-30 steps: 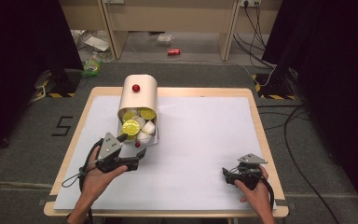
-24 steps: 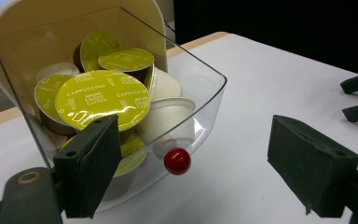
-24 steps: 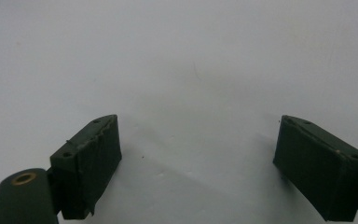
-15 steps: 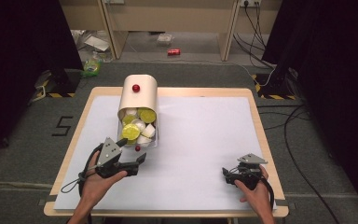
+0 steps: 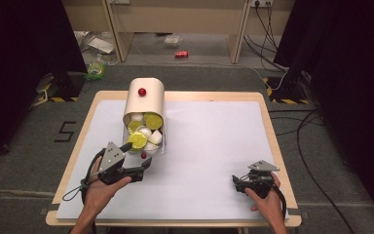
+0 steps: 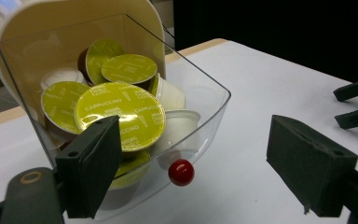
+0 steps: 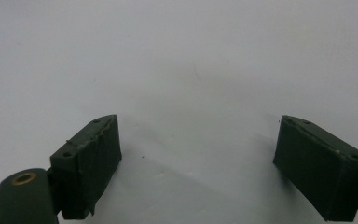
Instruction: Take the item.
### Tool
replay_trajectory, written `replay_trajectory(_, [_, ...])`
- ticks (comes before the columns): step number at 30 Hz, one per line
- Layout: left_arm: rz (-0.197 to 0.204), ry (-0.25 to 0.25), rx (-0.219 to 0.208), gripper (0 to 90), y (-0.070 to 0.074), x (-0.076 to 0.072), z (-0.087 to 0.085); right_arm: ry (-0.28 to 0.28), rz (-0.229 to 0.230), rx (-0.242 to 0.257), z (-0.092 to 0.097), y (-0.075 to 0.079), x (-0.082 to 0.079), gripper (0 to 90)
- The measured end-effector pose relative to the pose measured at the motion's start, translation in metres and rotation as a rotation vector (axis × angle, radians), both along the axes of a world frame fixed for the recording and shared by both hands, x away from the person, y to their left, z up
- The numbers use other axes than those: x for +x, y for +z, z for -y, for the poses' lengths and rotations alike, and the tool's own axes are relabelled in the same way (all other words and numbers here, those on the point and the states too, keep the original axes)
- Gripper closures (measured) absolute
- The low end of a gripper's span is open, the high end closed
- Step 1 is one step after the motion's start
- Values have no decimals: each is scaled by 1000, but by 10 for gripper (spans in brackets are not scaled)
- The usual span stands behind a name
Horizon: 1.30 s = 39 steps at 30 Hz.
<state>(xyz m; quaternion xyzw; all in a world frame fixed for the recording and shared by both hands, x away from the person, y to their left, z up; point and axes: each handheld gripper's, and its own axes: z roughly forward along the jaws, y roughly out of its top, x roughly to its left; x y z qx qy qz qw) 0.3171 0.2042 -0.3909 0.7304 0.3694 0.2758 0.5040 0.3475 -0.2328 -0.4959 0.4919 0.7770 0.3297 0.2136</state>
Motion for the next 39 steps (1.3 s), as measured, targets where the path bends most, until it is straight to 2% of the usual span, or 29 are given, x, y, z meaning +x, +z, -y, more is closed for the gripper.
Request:
replay_trajectory(9, [20,39,9,182,5,9,-5,0,0,0,0,0,0,148])
replay_trajectory(25, [32,61,18,188,12,22,-6,0,0,0,0,0,0,148])
replay_trajectory(39, [-3,81,43,241,3,37,-4,0,0,2,0,0,0,148])
